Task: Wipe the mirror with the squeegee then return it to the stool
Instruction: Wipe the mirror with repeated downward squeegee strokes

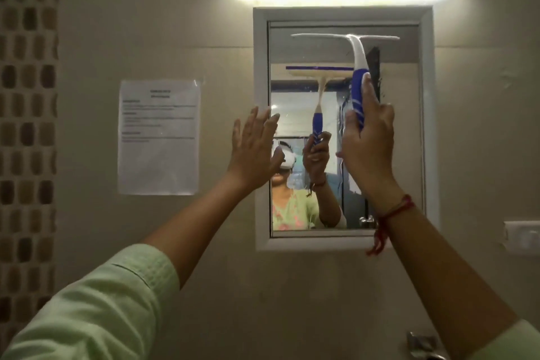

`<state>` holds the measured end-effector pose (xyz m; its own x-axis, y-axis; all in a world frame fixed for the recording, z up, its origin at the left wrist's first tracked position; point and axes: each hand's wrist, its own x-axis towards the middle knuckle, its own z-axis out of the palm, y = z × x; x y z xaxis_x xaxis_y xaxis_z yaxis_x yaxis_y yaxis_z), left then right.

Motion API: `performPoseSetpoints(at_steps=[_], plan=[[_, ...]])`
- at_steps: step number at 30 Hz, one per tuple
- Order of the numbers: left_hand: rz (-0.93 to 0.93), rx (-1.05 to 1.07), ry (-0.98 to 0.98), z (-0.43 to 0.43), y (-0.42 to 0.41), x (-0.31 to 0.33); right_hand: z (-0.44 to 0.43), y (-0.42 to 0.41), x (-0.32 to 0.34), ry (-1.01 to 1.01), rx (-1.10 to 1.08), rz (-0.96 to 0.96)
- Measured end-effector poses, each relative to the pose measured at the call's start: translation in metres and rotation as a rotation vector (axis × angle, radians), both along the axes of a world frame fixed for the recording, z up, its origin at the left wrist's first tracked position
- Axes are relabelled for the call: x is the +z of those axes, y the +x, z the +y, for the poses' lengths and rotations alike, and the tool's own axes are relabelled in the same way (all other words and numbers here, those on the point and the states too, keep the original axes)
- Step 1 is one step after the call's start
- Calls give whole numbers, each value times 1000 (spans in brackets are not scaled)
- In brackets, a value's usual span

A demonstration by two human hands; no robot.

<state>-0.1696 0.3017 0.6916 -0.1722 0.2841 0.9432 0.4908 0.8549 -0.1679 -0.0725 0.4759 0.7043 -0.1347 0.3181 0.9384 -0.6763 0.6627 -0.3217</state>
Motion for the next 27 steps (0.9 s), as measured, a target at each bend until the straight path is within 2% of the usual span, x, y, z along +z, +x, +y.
performPoseSetpoints(at_steps=[4,10,18,27], plan=[[31,71,57,1,-12,23,-3,-12,27,57,-61,34],[-105,220,0,-1,-34,21,-13,-30,46,92,-116,-17],[-121,240,-15,-8,-36,25,-25,-47,55,100,-191,-17],[-167,191,74,2,-35,21,-32,-57,63,87,-221,10]])
